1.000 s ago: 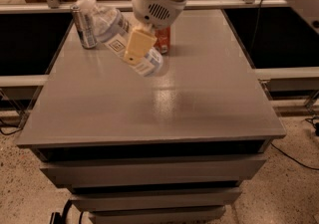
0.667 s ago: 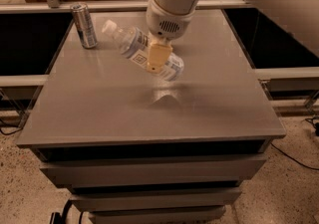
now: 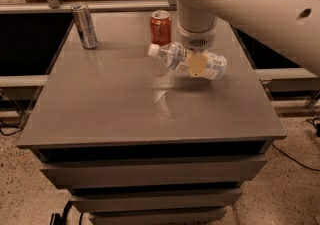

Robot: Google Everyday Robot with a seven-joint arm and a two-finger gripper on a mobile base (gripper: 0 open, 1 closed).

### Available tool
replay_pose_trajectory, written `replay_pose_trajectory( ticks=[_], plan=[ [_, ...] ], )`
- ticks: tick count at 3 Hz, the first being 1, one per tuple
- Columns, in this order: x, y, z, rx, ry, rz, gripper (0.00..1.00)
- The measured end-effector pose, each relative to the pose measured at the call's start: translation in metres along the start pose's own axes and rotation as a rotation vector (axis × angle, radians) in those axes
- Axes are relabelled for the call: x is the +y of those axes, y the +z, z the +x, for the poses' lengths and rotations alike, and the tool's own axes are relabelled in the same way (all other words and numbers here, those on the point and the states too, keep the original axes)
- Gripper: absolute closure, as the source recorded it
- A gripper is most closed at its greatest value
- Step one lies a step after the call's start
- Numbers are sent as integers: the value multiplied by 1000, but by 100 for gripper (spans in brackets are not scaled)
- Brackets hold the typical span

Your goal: Knock blue plastic bottle over

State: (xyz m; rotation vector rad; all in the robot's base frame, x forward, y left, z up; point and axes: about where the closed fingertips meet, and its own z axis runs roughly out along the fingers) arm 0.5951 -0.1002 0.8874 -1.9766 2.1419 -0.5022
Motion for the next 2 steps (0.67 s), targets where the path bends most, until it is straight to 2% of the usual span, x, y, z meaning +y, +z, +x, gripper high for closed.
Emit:
replay_pose_trajectory(
  ticks=[1, 2],
  plan=[
    [8, 7, 35, 75, -41, 4, 58],
    [38, -2, 53, 34, -112, -61, 35]
  ],
)
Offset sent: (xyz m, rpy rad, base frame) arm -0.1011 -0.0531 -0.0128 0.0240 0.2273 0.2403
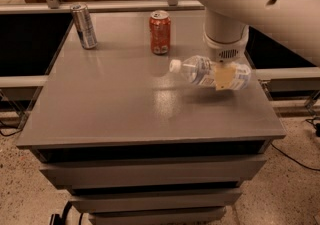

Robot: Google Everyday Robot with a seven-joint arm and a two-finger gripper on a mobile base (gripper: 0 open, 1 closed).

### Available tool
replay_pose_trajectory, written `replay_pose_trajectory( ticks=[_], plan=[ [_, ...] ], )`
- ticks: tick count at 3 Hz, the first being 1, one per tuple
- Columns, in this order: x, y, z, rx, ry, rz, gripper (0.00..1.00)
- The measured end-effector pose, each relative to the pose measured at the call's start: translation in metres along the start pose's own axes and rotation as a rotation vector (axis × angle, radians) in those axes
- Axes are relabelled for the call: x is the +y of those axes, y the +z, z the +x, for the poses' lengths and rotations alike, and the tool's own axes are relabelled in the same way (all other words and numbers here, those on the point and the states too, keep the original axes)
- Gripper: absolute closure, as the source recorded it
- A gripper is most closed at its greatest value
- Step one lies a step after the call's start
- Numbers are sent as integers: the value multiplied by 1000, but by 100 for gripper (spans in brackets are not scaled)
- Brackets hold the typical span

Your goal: Knock blue plastic bottle over

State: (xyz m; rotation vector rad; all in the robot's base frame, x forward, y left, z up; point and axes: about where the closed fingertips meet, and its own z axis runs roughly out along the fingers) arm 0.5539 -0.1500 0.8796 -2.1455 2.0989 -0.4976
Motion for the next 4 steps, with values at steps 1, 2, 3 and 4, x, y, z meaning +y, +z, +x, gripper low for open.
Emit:
replay_pose_trajectory(
  ticks=[1, 2, 3, 4],
  plan=[
    [33, -10, -7, -67, -89, -68, 12],
    [49, -15, -20, -95, -147, -102, 0],
    [54, -15, -32, -114, -173, -131, 0],
    [55, -19, -39, -179, -182, -168, 0]
  ],
)
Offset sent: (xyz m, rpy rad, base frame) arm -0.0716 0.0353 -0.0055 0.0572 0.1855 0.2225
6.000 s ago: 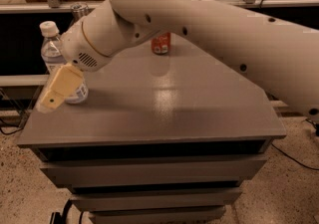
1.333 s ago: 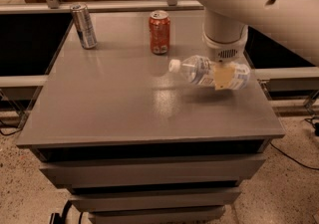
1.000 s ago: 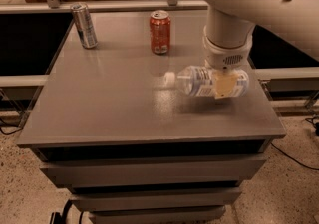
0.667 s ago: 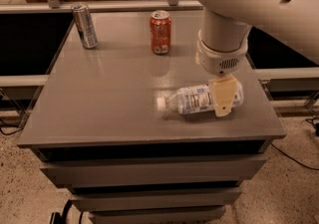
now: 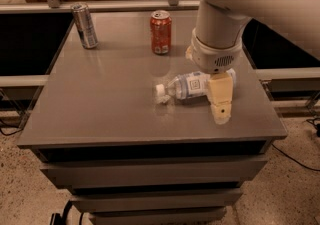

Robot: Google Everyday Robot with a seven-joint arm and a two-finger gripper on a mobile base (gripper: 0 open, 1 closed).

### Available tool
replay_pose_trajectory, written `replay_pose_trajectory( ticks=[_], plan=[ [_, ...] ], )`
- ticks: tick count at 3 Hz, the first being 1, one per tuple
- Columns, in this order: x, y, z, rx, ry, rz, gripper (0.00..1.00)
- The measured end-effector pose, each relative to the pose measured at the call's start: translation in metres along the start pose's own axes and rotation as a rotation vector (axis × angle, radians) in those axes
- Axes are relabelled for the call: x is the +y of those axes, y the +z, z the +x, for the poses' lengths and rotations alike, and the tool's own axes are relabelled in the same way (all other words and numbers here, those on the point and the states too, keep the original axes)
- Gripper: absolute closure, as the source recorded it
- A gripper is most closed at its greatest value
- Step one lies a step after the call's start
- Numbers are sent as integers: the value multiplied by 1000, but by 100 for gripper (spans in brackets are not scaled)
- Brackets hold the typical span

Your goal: Knock blue plastic bottle over

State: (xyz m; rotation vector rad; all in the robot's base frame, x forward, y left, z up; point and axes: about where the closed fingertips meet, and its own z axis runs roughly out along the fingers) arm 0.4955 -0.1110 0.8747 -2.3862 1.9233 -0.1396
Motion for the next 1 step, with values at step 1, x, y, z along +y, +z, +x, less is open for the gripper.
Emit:
replay_pose_trajectory(
  ticks=[1],
  plan=[
    [0, -1, -3, -10, -1, 1, 0]
  ],
)
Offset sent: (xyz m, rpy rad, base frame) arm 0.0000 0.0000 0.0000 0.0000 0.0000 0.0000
